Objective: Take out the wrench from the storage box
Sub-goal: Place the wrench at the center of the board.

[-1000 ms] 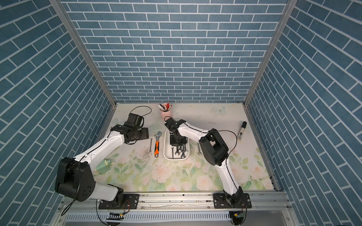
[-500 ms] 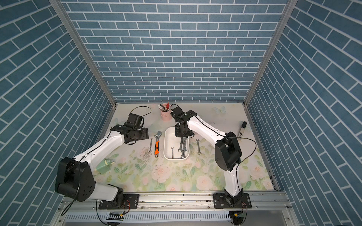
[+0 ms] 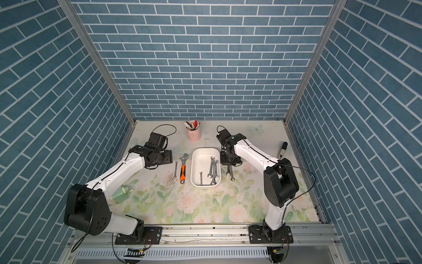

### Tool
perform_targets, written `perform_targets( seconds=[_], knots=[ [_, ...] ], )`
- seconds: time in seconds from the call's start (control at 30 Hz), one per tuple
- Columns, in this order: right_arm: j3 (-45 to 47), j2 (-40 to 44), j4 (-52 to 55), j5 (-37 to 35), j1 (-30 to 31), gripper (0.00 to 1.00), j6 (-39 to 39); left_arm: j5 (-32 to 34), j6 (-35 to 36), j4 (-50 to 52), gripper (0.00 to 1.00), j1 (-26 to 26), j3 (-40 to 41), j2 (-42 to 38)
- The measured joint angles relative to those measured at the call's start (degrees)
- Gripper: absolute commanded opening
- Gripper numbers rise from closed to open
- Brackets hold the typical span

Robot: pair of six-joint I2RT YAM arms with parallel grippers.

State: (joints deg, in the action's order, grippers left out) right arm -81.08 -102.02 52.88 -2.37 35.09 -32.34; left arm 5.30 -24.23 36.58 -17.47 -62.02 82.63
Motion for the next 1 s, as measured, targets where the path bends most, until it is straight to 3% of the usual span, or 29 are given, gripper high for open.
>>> perform_targets(
  seconds=[0.4,0.77,0.9,1.0],
  knots=[
    [11.6,1.0,-9.1,3.4,-8.0,0.08,9.3,-1.8,-2.4,-0.1,0.71,-1.6,0.0,-1.2],
    [14.0,-2.1,-15.2,5.1,-10.7,0.07,14.3,-0.8,-7.4,-0.5,0.71,-11.7,-1.9,-2.2],
    [15.2,-2.8,-16.4,5.7,-10.9,0.13,14.7,0.3,-9.8,-1.0,0.71,-15.6,-2.8,-2.2],
    [15.3,-2.8,-16.9,6.0,-11.1,0.26,14.8,1.2,-11.2,-1.2,0.71,-18.4,-3.9,-1.8]
  ],
)
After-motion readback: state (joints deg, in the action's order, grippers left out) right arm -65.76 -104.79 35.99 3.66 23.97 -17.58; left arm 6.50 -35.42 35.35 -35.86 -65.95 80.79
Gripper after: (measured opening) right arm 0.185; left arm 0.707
